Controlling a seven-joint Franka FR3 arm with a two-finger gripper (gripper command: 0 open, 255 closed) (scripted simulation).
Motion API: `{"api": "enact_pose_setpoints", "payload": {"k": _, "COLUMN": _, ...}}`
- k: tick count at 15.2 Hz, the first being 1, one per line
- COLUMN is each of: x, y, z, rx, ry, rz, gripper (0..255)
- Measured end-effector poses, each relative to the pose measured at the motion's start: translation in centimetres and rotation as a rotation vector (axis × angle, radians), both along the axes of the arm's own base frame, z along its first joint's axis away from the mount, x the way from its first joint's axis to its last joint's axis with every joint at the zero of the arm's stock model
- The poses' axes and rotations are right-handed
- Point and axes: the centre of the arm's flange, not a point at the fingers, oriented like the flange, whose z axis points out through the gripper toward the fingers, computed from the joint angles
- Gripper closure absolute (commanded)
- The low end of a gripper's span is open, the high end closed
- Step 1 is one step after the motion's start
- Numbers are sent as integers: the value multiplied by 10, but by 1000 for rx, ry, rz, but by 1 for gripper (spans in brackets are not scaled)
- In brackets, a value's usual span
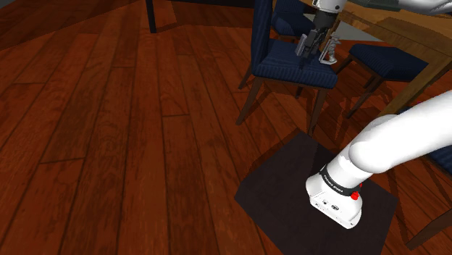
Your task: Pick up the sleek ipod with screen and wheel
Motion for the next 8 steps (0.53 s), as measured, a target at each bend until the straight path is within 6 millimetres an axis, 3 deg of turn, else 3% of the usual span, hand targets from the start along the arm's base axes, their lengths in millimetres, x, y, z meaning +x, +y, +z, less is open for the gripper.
{"api": "enact_pose_setpoints", "payload": {"k": 8, "x": 51, "y": -85, "z": 5, "rx": -17, "ry": -25, "rz": 47, "gripper": 0}}
